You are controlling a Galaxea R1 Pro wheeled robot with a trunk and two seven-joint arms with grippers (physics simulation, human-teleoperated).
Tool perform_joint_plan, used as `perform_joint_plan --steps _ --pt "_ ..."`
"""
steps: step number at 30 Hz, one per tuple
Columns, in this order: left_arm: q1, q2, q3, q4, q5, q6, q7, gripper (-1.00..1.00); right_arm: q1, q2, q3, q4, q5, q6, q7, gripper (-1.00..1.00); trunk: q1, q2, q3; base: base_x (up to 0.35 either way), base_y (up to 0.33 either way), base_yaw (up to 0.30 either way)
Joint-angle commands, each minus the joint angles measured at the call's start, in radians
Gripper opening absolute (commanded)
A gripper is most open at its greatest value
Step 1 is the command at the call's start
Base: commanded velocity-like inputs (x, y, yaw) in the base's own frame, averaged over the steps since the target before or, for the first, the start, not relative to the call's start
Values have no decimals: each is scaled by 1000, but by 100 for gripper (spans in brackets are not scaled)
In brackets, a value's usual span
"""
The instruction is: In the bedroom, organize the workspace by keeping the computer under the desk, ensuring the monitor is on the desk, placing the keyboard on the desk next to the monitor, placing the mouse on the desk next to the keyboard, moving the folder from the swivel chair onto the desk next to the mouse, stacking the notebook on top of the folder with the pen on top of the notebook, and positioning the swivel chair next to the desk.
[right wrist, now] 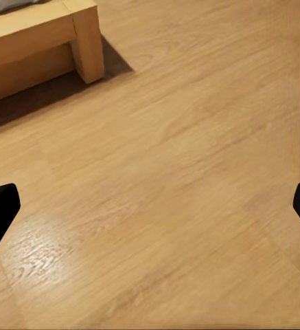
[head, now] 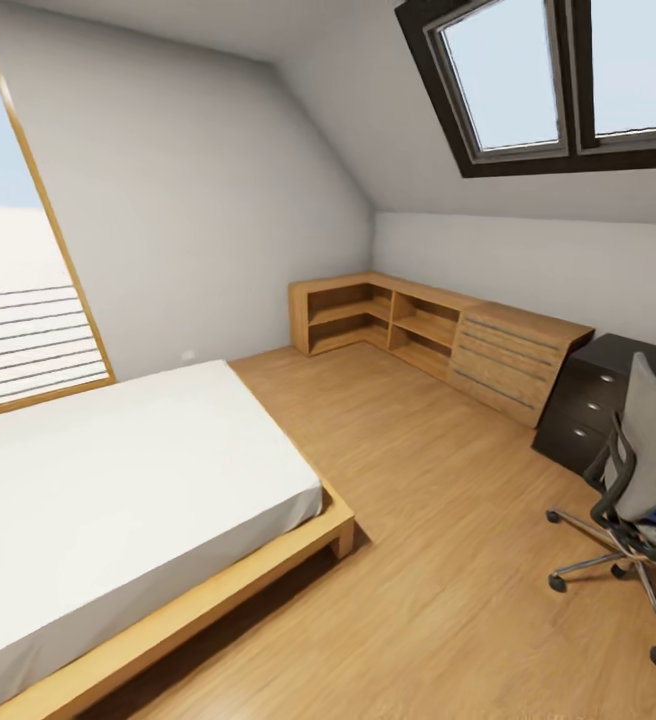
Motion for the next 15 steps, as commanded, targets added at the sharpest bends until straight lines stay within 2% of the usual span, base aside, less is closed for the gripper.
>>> perform_joint_plan --steps 1,7,15 --pt "0 0 1 0 3 -3 -1 100 -1 0 -4 1 9 -3 -5 100 0 -1 -1 0 0 -280" --pt "0 1 2 0 3 -3 -1 100 -1 0 -4 1 9 -3 -5 100 0 -1 -1 2 52 -279" --pt "0 1 2 0 3 -3 -1 100 -1 0 -4 0 9 -3 -5 100 0 -1 -1 104 258 -278"
